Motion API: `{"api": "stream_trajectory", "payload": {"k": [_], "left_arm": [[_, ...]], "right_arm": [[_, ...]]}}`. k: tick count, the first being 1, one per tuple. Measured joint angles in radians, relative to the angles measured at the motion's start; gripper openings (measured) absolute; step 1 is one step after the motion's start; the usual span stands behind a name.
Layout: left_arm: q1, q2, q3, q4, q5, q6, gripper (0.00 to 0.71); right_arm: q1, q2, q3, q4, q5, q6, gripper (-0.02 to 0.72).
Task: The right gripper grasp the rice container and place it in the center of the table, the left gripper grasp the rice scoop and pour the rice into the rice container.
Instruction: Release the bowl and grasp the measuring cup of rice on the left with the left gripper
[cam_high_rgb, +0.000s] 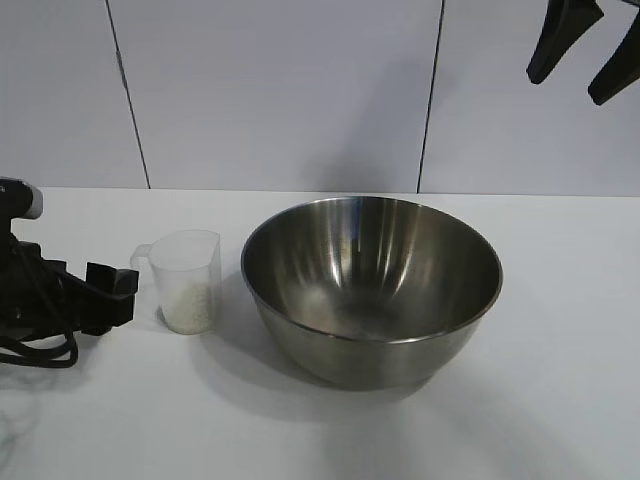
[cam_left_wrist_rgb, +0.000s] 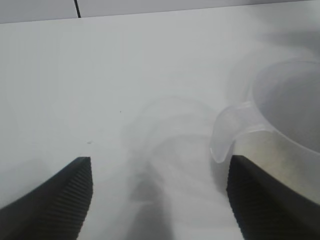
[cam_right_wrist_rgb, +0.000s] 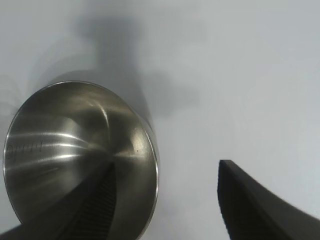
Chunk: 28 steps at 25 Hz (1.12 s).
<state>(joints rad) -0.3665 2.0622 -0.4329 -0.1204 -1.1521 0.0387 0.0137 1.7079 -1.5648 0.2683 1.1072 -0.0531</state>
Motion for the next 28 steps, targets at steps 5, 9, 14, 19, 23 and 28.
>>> {"api": "stream_trajectory", "payload": {"k": [5, 9, 14, 19, 23, 28], "left_arm": [[0.0, 0.066, -0.001, 0.002, 0.002, -0.019, 0.542], [0.0, 0.069, -0.028, 0.002, 0.0, -0.029, 0.542], [0.0, 0.069, -0.055, 0.017, 0.0, -0.029, 0.542], [0.0, 0.069, -0.058, 0.023, 0.0, -0.048, 0.542], [0.001, 0.069, -0.068, 0.023, 0.0, -0.075, 0.542], [0.001, 0.069, -0.104, 0.023, 0.0, -0.079, 0.542]], "right_arm": [[0.0, 0.0, 0.0, 0.0, 0.0, 0.0, 0.409], [0.0, 0.0, 0.0, -0.002, 0.0, 0.0, 0.409], [0.0, 0.0, 0.0, -0.002, 0.0, 0.0, 0.409], [0.0, 0.0, 0.0, -0.002, -0.001, 0.0, 0.409], [0.0, 0.0, 0.0, -0.002, -0.003, 0.0, 0.409], [0.0, 0.0, 0.0, -0.002, -0.004, 0.0, 0.409]]}}
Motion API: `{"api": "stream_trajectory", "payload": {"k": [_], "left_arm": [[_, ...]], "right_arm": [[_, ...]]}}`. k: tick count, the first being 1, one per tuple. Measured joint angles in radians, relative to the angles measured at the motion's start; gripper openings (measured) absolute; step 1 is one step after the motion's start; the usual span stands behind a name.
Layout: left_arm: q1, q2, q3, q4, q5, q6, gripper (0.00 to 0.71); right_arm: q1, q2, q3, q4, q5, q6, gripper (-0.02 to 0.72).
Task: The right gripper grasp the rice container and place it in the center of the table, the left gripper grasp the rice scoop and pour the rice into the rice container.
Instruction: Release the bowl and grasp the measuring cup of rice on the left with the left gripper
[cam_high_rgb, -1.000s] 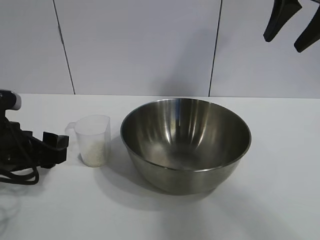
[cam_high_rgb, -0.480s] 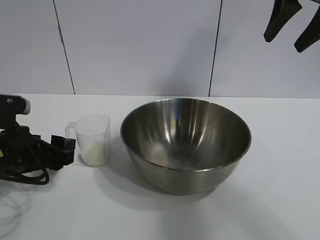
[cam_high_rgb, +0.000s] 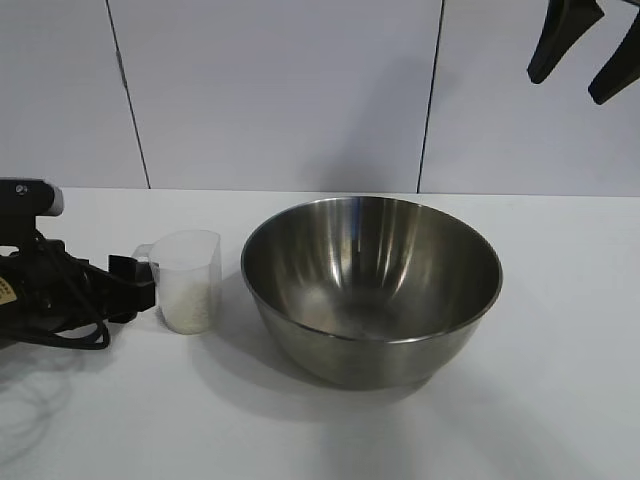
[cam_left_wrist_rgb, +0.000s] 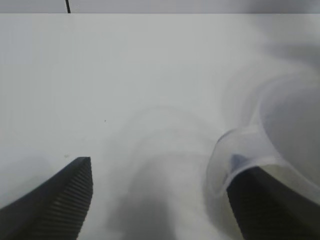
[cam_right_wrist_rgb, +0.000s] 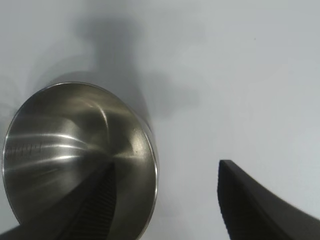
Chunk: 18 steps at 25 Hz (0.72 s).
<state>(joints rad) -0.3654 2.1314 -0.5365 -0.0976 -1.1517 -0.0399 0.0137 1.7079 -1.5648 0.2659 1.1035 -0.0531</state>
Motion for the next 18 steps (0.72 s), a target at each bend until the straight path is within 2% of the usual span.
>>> {"api": "stream_trajectory", "payload": {"k": [2, 3, 6, 8, 11, 18], "left_arm": [[0.0, 0.0, -0.001, 0.002, 0.0, -0.003, 0.518], [0.0, 0.0, -0.001, 0.004, 0.0, -0.003, 0.463], [0.0, 0.0, -0.001, 0.024, 0.0, -0.003, 0.16], [0.0, 0.0, -0.001, 0.029, 0.0, -0.003, 0.062], [0.0, 0.0, -0.001, 0.03, 0.001, -0.003, 0.018], [0.0, -0.01, -0.001, 0.03, 0.003, -0.025, 0.009]], "right_arm": [[0.0, 0.0, 0.0, 0.0, 0.0, 0.0, 0.409], [0.0, 0.0, 0.0, 0.0, 0.0, 0.0, 0.409], [0.0, 0.0, 0.0, 0.0, 0.0, 0.0, 0.409], [0.0, 0.0, 0.0, 0.0, -0.002, 0.0, 0.409], [0.0, 0.0, 0.0, 0.0, -0.002, 0.0, 0.409], [0.0, 0.0, 0.0, 0.0, -0.003, -0.009, 0.409]]}}
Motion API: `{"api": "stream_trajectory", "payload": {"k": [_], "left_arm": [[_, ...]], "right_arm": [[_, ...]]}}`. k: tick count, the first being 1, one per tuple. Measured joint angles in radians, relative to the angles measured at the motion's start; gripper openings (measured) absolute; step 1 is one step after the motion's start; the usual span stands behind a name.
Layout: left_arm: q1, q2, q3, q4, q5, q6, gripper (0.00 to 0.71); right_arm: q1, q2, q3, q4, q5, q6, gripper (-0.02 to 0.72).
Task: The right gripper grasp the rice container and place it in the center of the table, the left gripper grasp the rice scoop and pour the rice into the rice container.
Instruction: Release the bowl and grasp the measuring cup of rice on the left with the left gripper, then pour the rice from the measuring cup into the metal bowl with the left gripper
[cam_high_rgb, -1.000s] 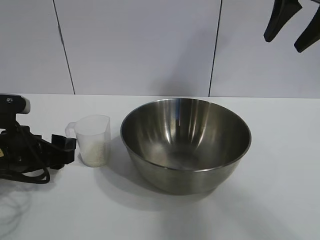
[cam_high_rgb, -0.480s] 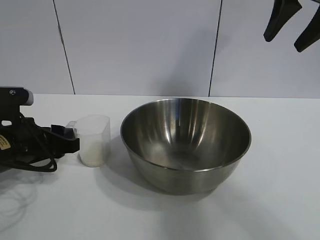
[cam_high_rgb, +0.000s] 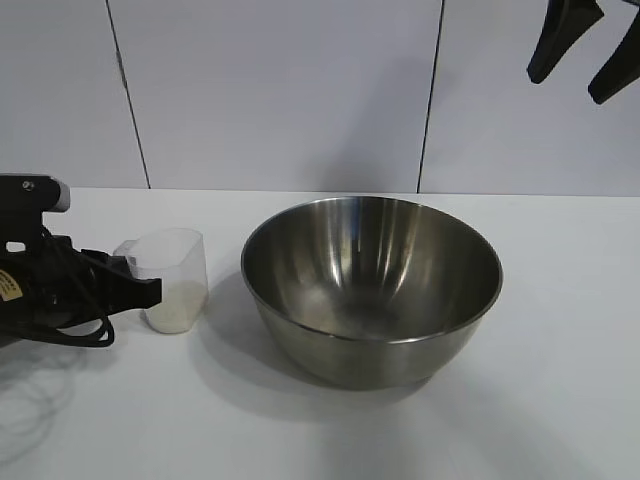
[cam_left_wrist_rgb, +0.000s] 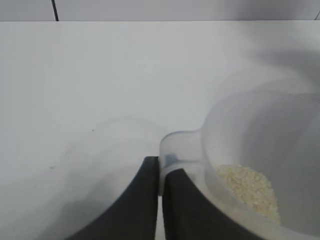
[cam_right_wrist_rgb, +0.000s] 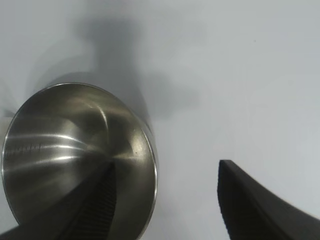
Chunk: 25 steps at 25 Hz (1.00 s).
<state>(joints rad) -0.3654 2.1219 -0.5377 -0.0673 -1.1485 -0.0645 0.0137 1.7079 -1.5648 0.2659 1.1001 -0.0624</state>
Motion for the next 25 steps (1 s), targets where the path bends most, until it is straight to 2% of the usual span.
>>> {"api": "stream_trajectory", "payload": {"k": [8, 14, 18, 25], "left_arm": [[0.0, -0.158, 0.0, 0.028, 0.014, -0.007, 0.009], [0.001, -0.357, -0.009, 0.073, 0.209, 0.02, 0.009], [-0.008, -0.433, -0.061, 0.224, 0.402, 0.043, 0.009], [-0.086, -0.446, -0.137, 0.406, 0.471, -0.063, 0.009]], "right_arm": [[0.0, 0.0, 0.0, 0.0, -0.006, -0.001, 0.409], [0.0, 0.0, 0.0, 0.0, -0.018, -0.003, 0.409], [0.0, 0.0, 0.0, 0.0, -0.02, -0.003, 0.409], [0.0, 0.0, 0.0, 0.0, -0.012, -0.01, 0.409]]}}
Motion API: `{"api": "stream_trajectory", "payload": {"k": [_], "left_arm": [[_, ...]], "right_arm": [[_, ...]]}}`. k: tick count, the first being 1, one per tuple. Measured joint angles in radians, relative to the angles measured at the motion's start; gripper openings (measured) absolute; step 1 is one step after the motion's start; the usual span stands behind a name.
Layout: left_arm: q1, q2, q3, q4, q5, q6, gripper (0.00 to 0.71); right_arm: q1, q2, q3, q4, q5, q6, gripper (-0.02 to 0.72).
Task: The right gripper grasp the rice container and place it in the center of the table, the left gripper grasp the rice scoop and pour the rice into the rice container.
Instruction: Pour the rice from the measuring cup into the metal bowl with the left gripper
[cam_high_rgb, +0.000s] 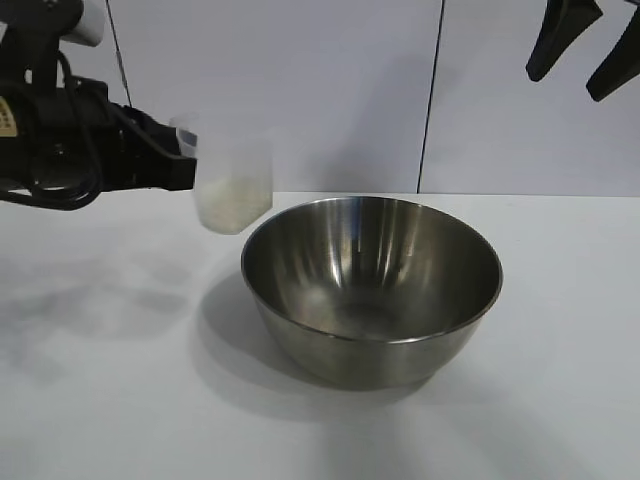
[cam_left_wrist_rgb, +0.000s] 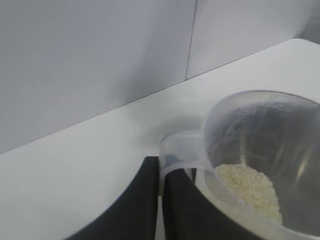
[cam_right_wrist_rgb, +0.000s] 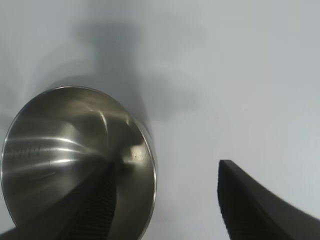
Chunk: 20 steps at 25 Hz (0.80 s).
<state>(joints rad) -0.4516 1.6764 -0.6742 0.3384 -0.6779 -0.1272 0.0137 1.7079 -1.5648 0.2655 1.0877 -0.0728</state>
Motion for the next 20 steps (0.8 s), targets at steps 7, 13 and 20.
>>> {"api": "stream_trajectory", "payload": {"k": [7, 13, 20], "left_arm": [[-0.077, 0.022, -0.097, 0.144, 0.004, -0.019, 0.009], [-0.099, 0.104, -0.183, 0.283, 0.003, -0.01, 0.009], [-0.099, 0.126, -0.246, 0.328, 0.006, 0.208, 0.009]], "right_arm": [[0.0, 0.0, 0.0, -0.001, 0.005, 0.0, 0.408], [0.0, 0.0, 0.0, -0.001, 0.008, -0.002, 0.408], [0.0, 0.0, 0.0, -0.001, 0.009, -0.002, 0.408]]}}
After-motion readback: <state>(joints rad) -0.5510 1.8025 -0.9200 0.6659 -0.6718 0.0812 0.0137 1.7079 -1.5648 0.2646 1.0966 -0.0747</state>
